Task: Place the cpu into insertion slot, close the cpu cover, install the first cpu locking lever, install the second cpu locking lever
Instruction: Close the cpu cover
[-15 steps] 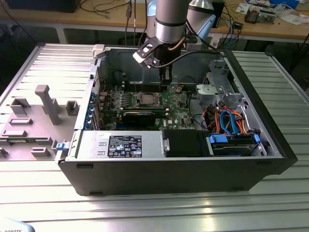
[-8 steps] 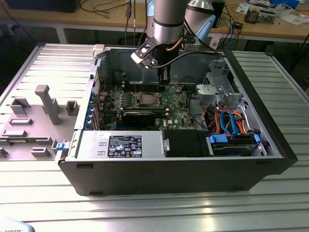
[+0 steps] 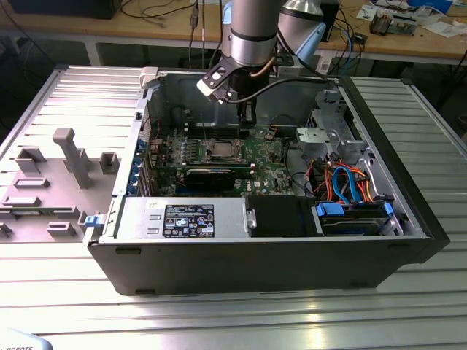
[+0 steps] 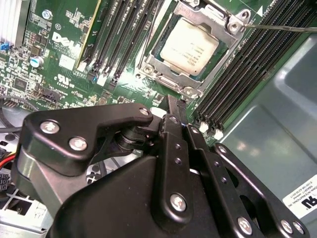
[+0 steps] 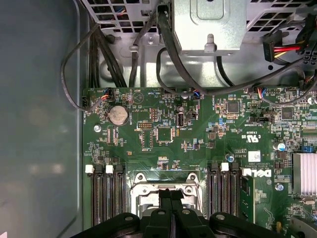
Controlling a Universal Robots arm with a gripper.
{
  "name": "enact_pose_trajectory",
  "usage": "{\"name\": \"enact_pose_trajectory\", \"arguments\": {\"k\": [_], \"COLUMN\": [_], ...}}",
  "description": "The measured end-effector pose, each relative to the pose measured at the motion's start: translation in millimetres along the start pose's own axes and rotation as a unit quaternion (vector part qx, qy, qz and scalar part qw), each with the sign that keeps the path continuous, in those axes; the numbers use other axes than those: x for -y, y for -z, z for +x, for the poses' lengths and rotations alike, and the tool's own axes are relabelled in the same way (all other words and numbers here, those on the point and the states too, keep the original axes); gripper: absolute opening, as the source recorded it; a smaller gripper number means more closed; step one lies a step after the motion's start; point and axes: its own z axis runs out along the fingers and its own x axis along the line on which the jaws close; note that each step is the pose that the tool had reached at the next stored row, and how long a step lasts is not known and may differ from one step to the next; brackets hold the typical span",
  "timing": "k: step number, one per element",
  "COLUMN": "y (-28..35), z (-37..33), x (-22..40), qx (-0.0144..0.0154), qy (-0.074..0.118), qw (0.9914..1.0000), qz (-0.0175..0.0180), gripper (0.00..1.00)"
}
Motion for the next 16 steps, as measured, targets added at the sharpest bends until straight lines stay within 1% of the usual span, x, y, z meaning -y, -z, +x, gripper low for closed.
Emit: {"name": "enact_pose_trajectory", "arguments": {"k": [16], "y": [-2.3], "z": [-0.1], "x": [0.3], "qx": [-0.0001], "qy": [0.000], "qw": [1.00000], "qz": [0.0000], "gripper": [0.11]}}
